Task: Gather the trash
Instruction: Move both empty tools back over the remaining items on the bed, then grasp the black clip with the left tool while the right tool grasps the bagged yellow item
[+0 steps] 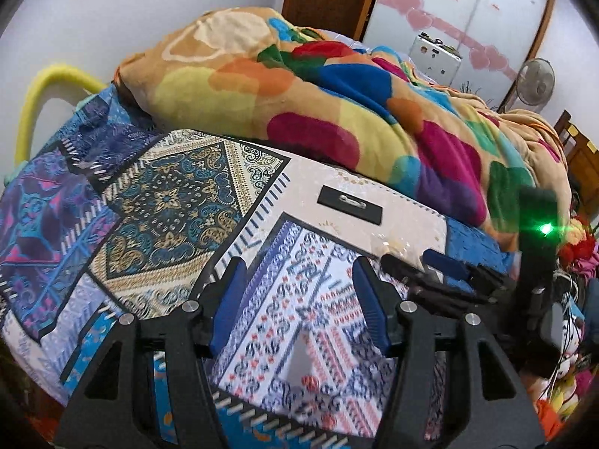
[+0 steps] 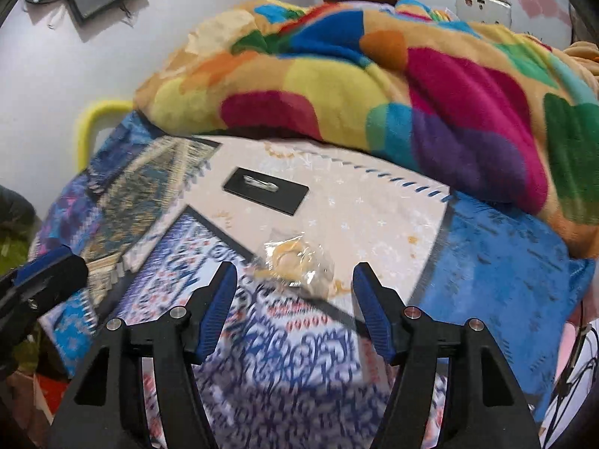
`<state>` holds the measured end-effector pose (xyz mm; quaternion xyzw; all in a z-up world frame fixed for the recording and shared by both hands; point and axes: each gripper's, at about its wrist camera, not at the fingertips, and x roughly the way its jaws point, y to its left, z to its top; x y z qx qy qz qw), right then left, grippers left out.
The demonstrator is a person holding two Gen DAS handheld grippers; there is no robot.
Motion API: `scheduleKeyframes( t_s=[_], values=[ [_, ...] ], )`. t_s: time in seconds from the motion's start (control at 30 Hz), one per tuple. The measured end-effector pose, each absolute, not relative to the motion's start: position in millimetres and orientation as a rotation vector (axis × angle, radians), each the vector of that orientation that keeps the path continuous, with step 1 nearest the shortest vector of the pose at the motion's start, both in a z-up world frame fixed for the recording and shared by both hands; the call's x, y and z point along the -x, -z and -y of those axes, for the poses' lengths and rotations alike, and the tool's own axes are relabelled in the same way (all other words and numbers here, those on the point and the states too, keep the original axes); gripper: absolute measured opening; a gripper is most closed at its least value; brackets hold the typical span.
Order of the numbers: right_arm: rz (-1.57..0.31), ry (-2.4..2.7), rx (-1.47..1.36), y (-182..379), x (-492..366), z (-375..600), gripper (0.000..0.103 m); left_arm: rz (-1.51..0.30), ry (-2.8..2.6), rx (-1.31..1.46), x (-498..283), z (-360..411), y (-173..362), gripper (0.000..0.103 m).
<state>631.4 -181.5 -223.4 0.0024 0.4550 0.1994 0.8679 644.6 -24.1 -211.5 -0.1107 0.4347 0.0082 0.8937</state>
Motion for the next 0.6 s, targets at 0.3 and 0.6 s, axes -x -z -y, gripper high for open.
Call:
scheduleKeyframes(
  t_s=[0.3, 0.6],
  values=[
    [-0.892, -0.442, 0.104, 227.0, -618.5, 195.1, 0.029, -0.974, -0.028, 0.330, -698.2, 28.4, 234.4, 0.058],
    [-0.871, -0.429, 0.075, 218.4, -616.8, 243.3, 0.028, -1.027, -0.076, 0.379, -754.2, 61.3, 254.3, 0.058]
  ],
)
